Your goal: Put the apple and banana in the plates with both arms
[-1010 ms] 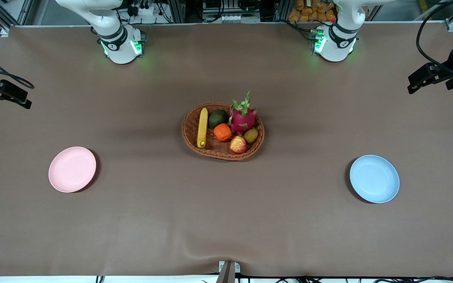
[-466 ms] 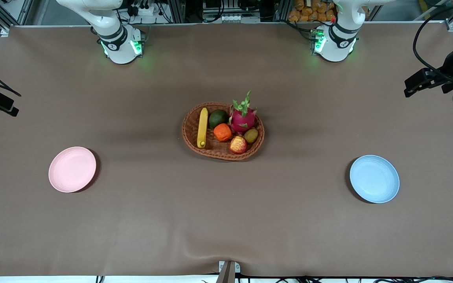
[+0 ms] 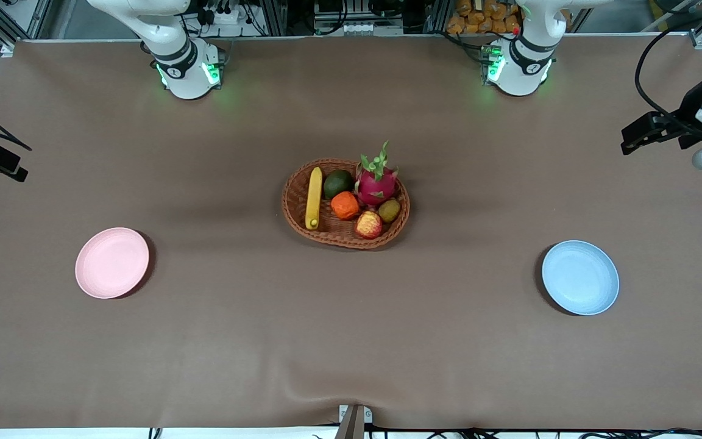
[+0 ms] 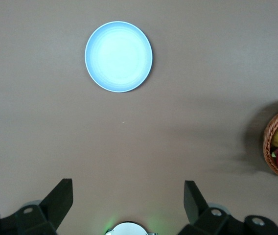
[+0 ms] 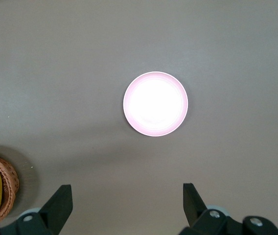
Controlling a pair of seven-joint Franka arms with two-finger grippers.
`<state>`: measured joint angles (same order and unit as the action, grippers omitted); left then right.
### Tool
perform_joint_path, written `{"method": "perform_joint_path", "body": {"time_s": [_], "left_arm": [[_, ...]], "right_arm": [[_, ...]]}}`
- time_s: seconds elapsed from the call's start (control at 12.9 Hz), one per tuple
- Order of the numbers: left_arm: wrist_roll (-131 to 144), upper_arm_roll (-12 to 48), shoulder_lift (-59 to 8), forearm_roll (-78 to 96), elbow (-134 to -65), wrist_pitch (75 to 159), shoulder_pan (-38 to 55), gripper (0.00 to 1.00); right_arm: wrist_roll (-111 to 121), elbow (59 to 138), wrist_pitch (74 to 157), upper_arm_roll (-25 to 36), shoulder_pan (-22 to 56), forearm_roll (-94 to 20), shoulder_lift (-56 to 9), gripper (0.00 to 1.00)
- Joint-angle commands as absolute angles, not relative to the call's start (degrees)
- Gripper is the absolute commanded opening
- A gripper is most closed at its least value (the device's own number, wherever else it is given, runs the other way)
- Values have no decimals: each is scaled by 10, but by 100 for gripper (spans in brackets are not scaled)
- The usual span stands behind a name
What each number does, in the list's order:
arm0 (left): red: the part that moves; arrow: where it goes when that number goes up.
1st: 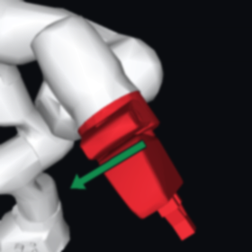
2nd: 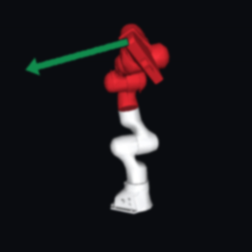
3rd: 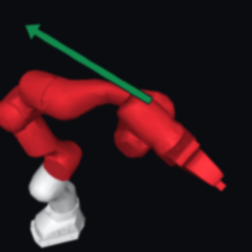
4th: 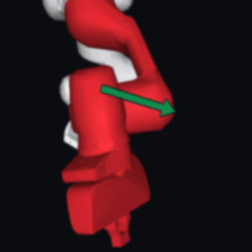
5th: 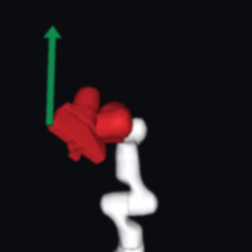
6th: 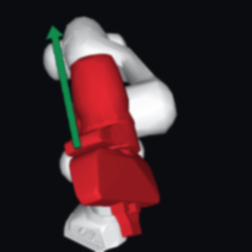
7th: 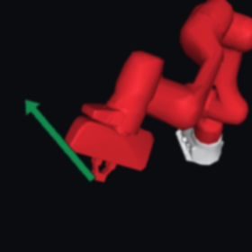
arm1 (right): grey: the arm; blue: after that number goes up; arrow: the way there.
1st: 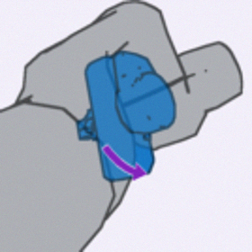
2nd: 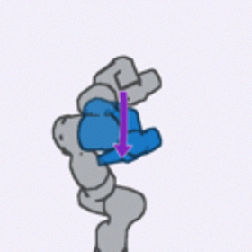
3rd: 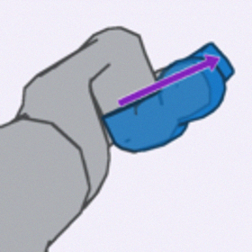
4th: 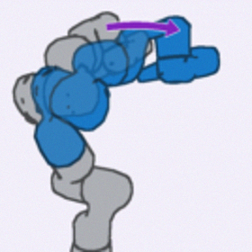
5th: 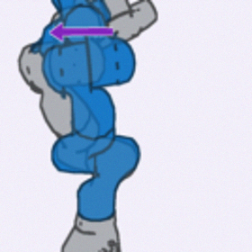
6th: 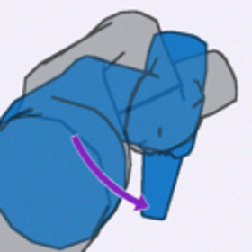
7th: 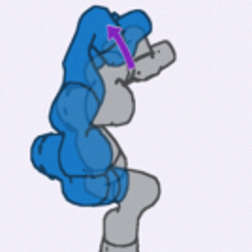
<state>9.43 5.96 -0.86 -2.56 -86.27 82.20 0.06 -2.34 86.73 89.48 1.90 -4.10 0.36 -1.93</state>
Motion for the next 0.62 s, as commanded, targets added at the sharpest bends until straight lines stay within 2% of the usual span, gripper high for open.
{"method": "perform_joint_path", "body": {"time_s": [0.0,0.31,0.54], "left_arm": [[97,68,-30,-15,-850,821,17,100],[118,74,-86,37,-852,872,58,100],[198,74,-147,47,-851,942,135,100]], "right_arm": [[-13,860,894,12,-47,6,-22,100],[-13,860,894,11,-44,5,-22,100],[-13,860,892,10,-35,4,-26,100]]}}
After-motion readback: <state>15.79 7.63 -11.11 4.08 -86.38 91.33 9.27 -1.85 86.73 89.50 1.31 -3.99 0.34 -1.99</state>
